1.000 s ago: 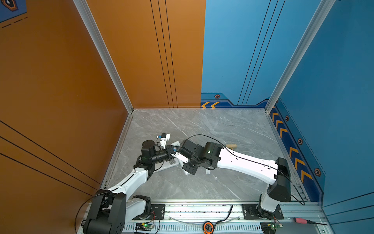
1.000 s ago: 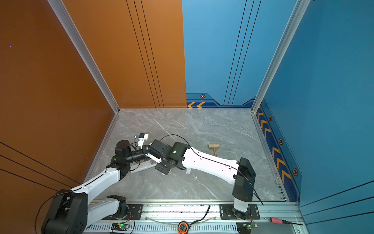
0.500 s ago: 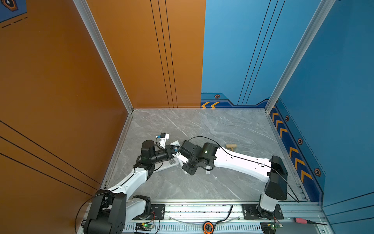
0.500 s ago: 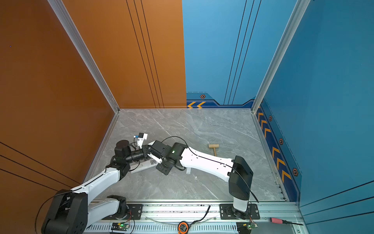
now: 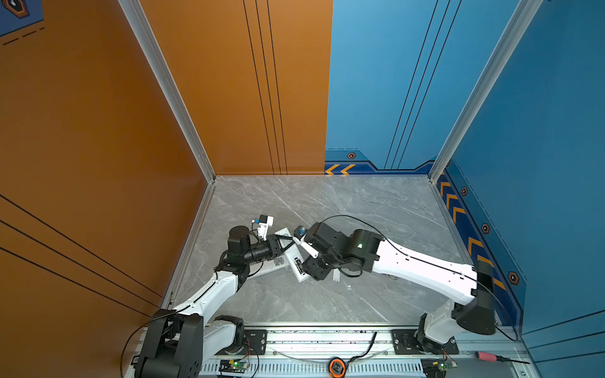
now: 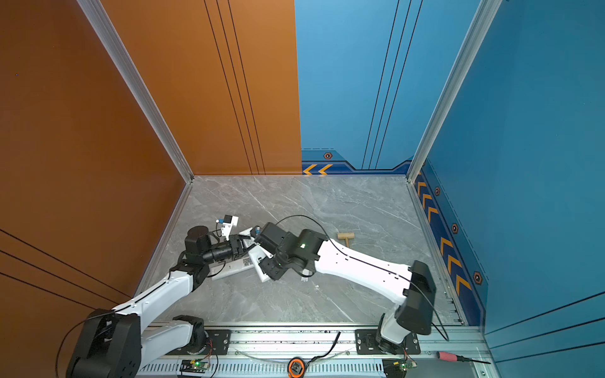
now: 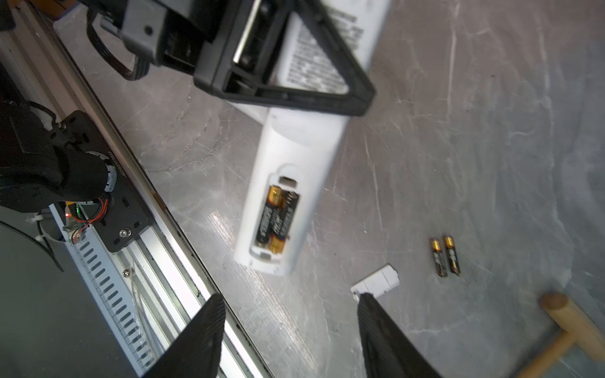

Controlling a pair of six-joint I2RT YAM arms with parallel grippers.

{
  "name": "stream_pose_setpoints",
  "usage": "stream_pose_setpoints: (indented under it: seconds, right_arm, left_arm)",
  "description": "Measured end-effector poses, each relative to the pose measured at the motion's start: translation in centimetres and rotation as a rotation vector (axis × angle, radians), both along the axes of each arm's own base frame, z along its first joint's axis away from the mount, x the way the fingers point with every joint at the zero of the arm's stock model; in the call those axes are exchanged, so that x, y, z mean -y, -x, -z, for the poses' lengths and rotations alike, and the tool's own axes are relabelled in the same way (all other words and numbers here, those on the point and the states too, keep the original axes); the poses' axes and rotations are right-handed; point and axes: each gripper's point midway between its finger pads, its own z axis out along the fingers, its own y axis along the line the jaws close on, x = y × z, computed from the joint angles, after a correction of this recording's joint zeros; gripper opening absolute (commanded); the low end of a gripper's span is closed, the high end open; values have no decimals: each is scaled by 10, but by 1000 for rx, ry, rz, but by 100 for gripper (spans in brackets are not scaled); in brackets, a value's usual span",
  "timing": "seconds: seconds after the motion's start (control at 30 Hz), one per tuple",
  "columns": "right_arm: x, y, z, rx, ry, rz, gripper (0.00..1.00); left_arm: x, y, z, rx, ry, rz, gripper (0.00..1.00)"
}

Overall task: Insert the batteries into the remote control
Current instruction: 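Lift the right gripper off the remote and move it over the white cover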

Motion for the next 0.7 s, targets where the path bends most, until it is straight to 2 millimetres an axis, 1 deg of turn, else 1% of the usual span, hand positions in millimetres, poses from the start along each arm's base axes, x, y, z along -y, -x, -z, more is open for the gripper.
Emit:
stream_pose_setpoints:
  seconds: [0.03, 0.1, 0.17, 0.2, 0.27, 0.33, 0.37, 0.43, 0.53, 0.6, 0.7]
  right_arm:
    - [13, -3, -6, -4, -25, 48, 71]
    - [34, -11, -7, -18, -45, 133, 73]
    - [52, -21, 5, -49, -38, 225, 74]
    - [61, -27, 16, -76, -23, 272, 74]
    - [76, -37, 44, -142, 24, 362, 73]
    - [87, -50, 73, -210, 85, 445, 72]
    - [91, -56, 87, -242, 117, 477, 72]
    - [95, -59, 116, -306, 189, 519, 71]
    - [95, -54, 144, -378, 265, 534, 68]
    - [92, -52, 153, -410, 284, 535, 64]
    - [83, -50, 160, -444, 290, 530, 57]
  left_arm:
    - [-1, 0, 1, -5, -3, -3, 0]
    - [-3, 0, 3, -10, -11, -8, 0]
    - [-4, 0, 4, -17, -18, -9, 0]
    - [-5, 0, 5, -19, -21, -11, 0]
    - [-6, 0, 7, -26, -29, -15, 0]
    - [-7, 1, 9, -31, -36, -19, 0]
    - [-8, 1, 10, -33, -38, -20, 0]
    - [-8, 1, 11, -33, -42, -23, 0]
    - [-9, 1, 12, -37, -46, -24, 0]
    - [-9, 1, 13, -40, -49, -25, 0]
    - [-9, 1, 14, -44, -50, -26, 0]
